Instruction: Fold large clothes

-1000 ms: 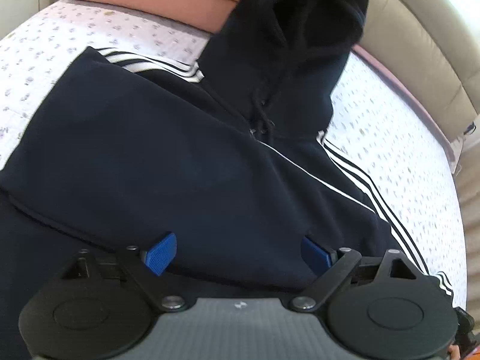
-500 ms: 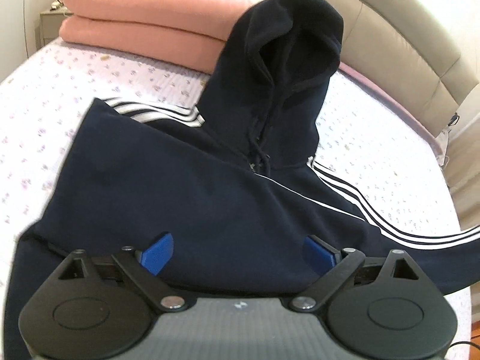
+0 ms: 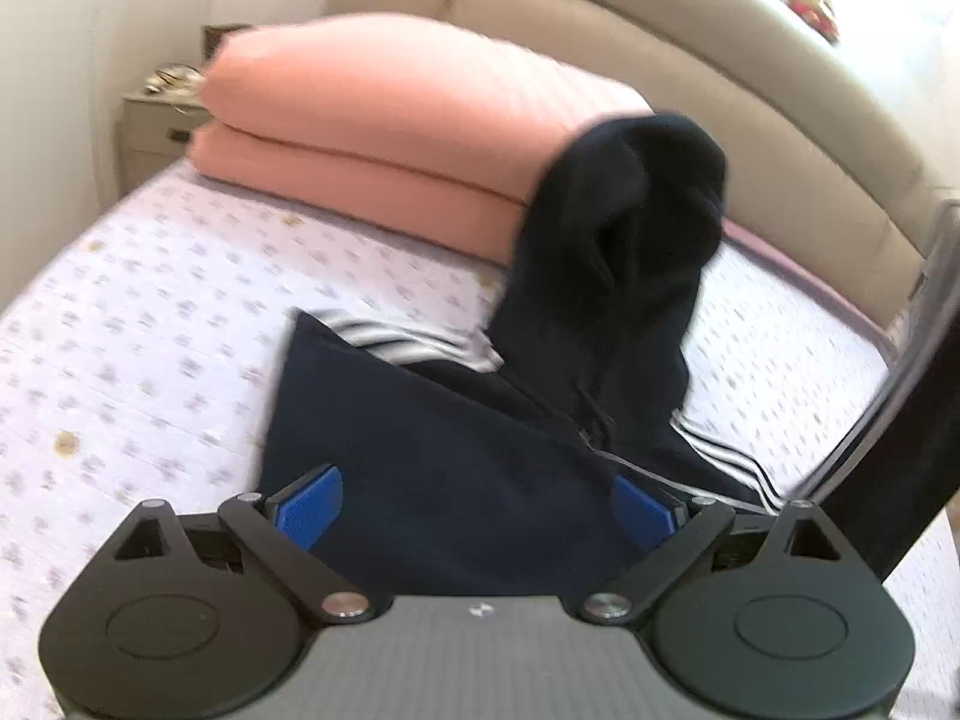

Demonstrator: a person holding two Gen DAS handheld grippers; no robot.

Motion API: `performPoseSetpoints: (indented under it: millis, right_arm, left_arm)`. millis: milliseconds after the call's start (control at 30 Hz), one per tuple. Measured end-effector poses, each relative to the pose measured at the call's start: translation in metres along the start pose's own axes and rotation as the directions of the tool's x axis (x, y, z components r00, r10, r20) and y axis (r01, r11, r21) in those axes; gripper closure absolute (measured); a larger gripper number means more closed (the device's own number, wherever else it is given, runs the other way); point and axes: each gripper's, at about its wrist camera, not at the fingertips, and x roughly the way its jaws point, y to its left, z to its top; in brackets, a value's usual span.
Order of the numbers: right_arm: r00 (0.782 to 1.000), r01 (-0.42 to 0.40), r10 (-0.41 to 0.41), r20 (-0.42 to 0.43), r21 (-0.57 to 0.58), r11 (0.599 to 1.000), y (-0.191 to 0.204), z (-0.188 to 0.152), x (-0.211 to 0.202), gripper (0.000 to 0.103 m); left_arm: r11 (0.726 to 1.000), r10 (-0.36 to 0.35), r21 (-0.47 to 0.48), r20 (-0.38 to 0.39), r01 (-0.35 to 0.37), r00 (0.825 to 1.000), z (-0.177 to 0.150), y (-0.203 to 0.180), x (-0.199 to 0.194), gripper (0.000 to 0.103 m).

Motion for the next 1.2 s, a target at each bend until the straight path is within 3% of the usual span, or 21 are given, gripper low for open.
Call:
performPoseSetpoints:
  millis: [67, 133, 200, 267, 367, 467, 500, 633, 667, 700, 733, 767, 867, 900, 933, 1000, 1033, 1067, 1133, 1167, 1200]
  right_arm:
    - [0.993, -0.02, 0.021, -0.114, 0.008, 1.0, 0.009, -0.039, 0.026, 0.094]
    - [0.972, -0.03, 0.04, -0.232, 0.046, 0.998, 0.006, -0.081, 0.05, 0.094]
    - [0.93, 0.005, 0.011, -0.368, 0.044, 0.999, 0.004, -0.129, 0.067, 0.094]
    - [0.864, 0.07, -0.042, -0.501, 0.036, 0.997, -0.01, -0.175, 0.081, 0.094]
    - [0.795, 0.135, -0.05, -0.604, 0.095, 0.986, -0.027, -0.217, 0.086, 0.094]
    - [0.765, 0.183, -0.035, -0.644, 0.166, 0.969, -0.035, -0.224, 0.093, 0.074]
    - [0.763, 0.192, -0.022, -0.646, 0.194, 0.962, -0.038, -0.222, 0.094, 0.061]
    - [0.799, 0.203, -0.01, -0.601, 0.253, 0.946, -0.042, -0.21, 0.1, 0.02]
    - [0.807, 0.208, -0.002, -0.59, 0.281, 0.937, -0.043, -0.211, 0.106, 0.02]
    - [0.815, 0.207, 0.013, -0.58, 0.312, 0.927, -0.045, -0.214, 0.102, 0.031]
    - [0.825, 0.205, 0.021, -0.565, 0.334, 0.92, -0.047, -0.21, 0.106, 0.081]
    - [0.841, 0.195, 0.023, -0.541, 0.342, 0.919, -0.045, -0.201, 0.108, 0.089]
    - [0.926, 0.057, 0.061, -0.372, 0.298, 0.953, -0.014, -0.161, 0.108, 0.088]
    - [0.941, 0.005, 0.087, -0.326, 0.273, 0.962, -0.002, -0.15, 0.108, 0.088]
    - [0.948, -0.05, 0.12, -0.295, 0.235, 0.971, 0.011, -0.141, 0.11, 0.088]
    - [0.938, -0.094, 0.135, -0.32, 0.139, 0.986, 0.034, -0.137, 0.119, 0.088]
    - [0.919, -0.092, 0.114, -0.378, 0.075, 0.993, 0.044, -0.143, 0.128, 0.084]
    - [0.882, -0.084, 0.085, -0.463, 0.023, 0.996, 0.051, -0.153, 0.14, 0.078]
    - [0.762, -0.091, 0.046, -0.646, -0.037, 0.995, 0.056, -0.179, 0.159, 0.037]
    - [0.7, -0.107, 0.042, -0.712, -0.047, 0.993, 0.056, -0.191, 0.162, 0.032]
    - [0.672, -0.114, 0.045, -0.74, -0.043, 0.993, 0.054, -0.195, 0.164, 0.03]
  left_arm:
    - [1.0, 0.03, -0.008, 0.029, -0.029, 0.999, 0.003, 0.011, -0.006, 0.004]
    - [0.998, 0.046, -0.042, 0.049, -0.044, 0.998, 0.006, 0.027, -0.01, 0.004]
    - [0.995, 0.04, -0.093, 0.051, -0.035, 0.998, 0.008, 0.042, -0.01, 0.004]
    - [0.991, 0.018, -0.131, 0.043, -0.012, 0.999, 0.009, 0.056, -0.008, 0.004]
    - [0.991, 0.008, -0.137, 0.026, -0.004, 1.0, 0.009, 0.066, -0.002, 0.004]
    - [0.992, 0.027, -0.126, 0.006, -0.026, 1.0, 0.009, 0.069, 0.004, 0.004]
    - [0.992, 0.03, -0.121, 0.0, -0.029, 1.0, 0.007, 0.069, 0.005, 0.004]
    - [0.993, 0.018, -0.115, -0.003, -0.018, 1.0, 0.006, 0.07, 0.006, 0.004]
    - [0.993, 0.013, -0.117, -0.001, -0.013, 1.0, 0.005, 0.07, 0.006, 0.004]
    - [0.993, 0.011, -0.115, 0.002, -0.01, 1.0, 0.005, 0.071, 0.005, 0.004]
    - [0.994, 0.007, -0.109, 0.008, -0.007, 1.0, 0.005, 0.072, 0.004, 0.004]
    - [0.995, 0.003, -0.1, 0.019, -0.001, 1.0, 0.006, 0.073, 0.002, 0.004]
    - [0.996, 0.0, -0.093, 0.055, 0.005, 0.998, 0.008, 0.077, -0.009, 0.004]
    - [0.995, 0.003, -0.095, 0.067, 0.003, 0.998, 0.008, 0.078, -0.013, 0.004]
    - [0.995, 0.006, -0.098, 0.079, 0.001, 0.997, 0.01, 0.079, -0.017, 0.004]
    - [0.995, 0.01, -0.104, 0.101, 0.0, 0.995, 0.012, 0.08, -0.023, 0.004]
    - [0.994, 0.01, -0.106, 0.11, 0.002, 0.994, 0.013, 0.08, -0.025, 0.004]
    - [0.994, 0.01, -0.11, 0.116, 0.003, 0.993, 0.014, 0.08, -0.027, 0.004]
    - [0.993, 0.01, -0.121, 0.119, 0.005, 0.993, 0.014, 0.082, -0.027, 0.004]
    - [0.992, 0.008, -0.125, 0.117, 0.007, 0.993, 0.014, 0.082, -0.026, 0.004]
    - [0.992, 0.006, -0.126, 0.112, 0.008, 0.994, 0.014, 0.082, -0.024, 0.004]
